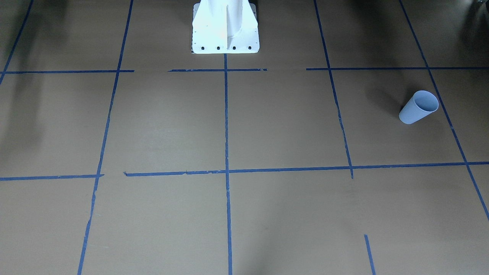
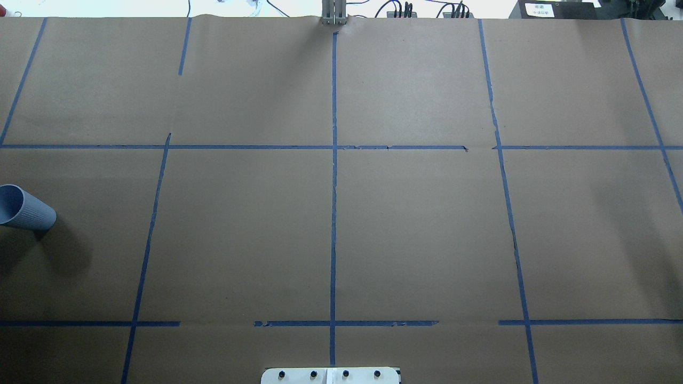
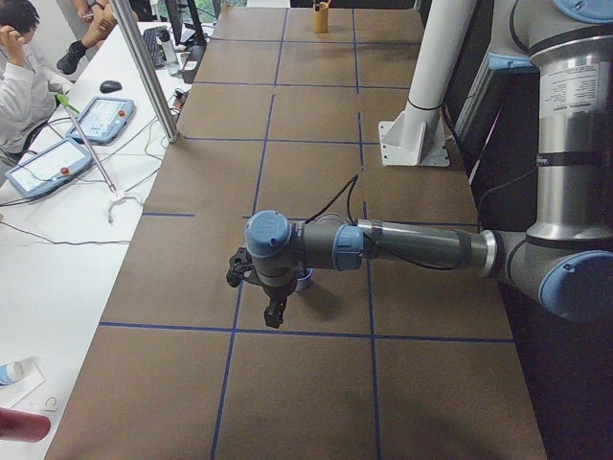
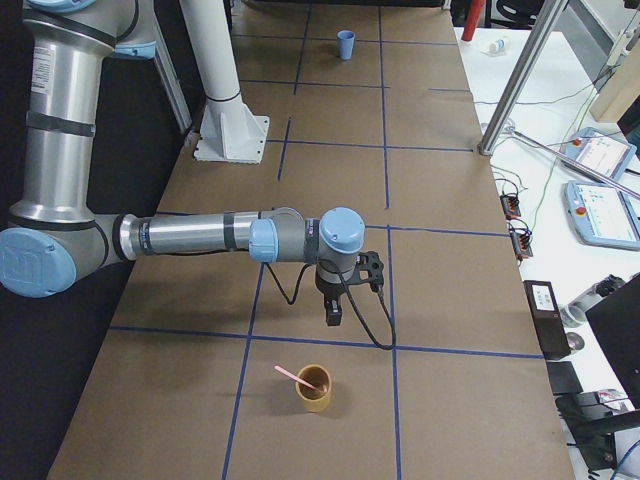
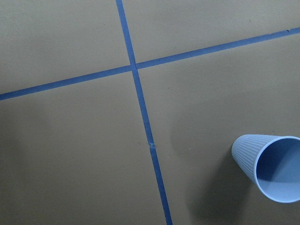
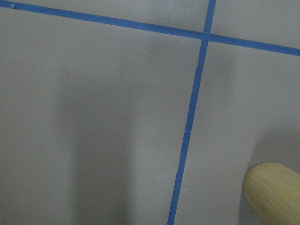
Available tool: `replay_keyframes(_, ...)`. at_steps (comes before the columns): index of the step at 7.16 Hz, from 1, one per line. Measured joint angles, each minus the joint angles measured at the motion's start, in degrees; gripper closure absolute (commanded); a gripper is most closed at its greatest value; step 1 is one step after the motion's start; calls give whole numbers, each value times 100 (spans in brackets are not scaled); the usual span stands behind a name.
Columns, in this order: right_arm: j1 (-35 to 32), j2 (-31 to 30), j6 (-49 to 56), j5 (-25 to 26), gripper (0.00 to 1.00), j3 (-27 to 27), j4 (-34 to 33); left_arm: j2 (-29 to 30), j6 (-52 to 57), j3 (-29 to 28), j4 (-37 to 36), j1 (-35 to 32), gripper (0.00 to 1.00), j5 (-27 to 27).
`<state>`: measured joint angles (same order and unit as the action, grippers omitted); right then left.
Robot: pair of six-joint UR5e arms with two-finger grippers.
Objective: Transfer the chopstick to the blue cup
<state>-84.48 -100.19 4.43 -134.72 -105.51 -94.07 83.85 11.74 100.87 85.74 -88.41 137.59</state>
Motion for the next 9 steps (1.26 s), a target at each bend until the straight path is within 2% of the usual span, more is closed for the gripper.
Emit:
replay_keyframes(4, 1, 0, 27, -4, 0, -46, 2, -41, -122, 56, 42, 139, 0, 72)
replay_keyframes(6, 8, 5, 33, -9, 0, -62, 3, 22, -1003, 31, 164, 754, 0, 29)
replay_keyframes(9, 65, 9, 21, -13, 0, -66, 3, 133, -2621, -64, 855, 1584, 0, -8)
